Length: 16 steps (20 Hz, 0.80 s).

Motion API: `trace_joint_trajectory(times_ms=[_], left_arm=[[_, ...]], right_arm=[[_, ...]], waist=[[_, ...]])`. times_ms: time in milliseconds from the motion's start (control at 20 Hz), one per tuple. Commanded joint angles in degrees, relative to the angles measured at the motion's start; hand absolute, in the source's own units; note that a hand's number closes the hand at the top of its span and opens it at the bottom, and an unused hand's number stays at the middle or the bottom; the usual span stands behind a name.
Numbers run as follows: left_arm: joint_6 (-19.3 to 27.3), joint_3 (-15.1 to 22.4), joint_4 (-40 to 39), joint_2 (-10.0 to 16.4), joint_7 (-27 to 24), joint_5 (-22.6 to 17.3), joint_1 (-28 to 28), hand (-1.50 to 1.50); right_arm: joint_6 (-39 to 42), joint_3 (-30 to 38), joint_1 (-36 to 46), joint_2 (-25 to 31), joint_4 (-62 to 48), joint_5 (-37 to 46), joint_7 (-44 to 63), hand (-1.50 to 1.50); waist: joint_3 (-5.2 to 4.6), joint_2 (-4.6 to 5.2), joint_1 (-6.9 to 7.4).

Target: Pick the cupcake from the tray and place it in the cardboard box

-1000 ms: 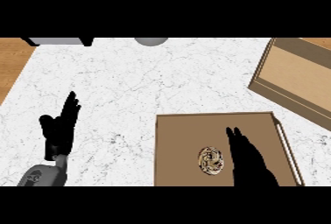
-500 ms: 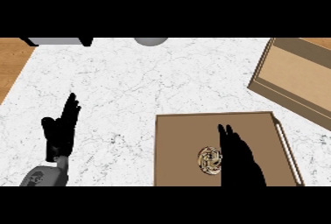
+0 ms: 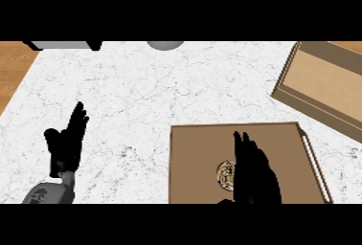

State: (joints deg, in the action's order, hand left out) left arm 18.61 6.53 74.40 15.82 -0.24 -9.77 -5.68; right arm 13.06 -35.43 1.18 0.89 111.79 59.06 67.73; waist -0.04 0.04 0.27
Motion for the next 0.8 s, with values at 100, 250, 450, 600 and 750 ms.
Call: trace_joint_trajectory(times_ms=[100,250,450,600,750], left_arm=[[-1.6,-1.4,-0.7,1.3,0.5,0.1,-0.9,0.00],[-1.8,-1.1,0.2,-0.4,0.2,-0.3,0.0,0.00],[-1.3,-1.8,-0.9,-0.3,0.1,0.6,-0.5,0.00],[-2.3,-2.1,-0.5,0.1,0.5,0.6,0.4,0.00],[0.6,-0.1,3.4,-2.5,3.7,2.3,0.5,0.00]], right_arm=[[-0.5,0.2,4.3,-0.9,-6.4,-1.2,11.4,-1.50],[1.0,1.1,1.5,-0.9,-5.7,0.4,8.9,-1.50],[5.1,3.3,4.9,-0.9,-4.7,-2.0,11.8,-1.50],[2.0,5.7,6.5,-0.9,-11.9,-2.3,7.7,-1.50],[0.5,4.6,2.3,-0.9,-11.0,-0.8,5.5,-1.50]], waist=[[0.00,0.11,0.13],[0.01,-0.03,-0.21],[-0.01,0.01,-0.17],[0.02,0.04,0.11],[0.05,-0.09,-0.13]])
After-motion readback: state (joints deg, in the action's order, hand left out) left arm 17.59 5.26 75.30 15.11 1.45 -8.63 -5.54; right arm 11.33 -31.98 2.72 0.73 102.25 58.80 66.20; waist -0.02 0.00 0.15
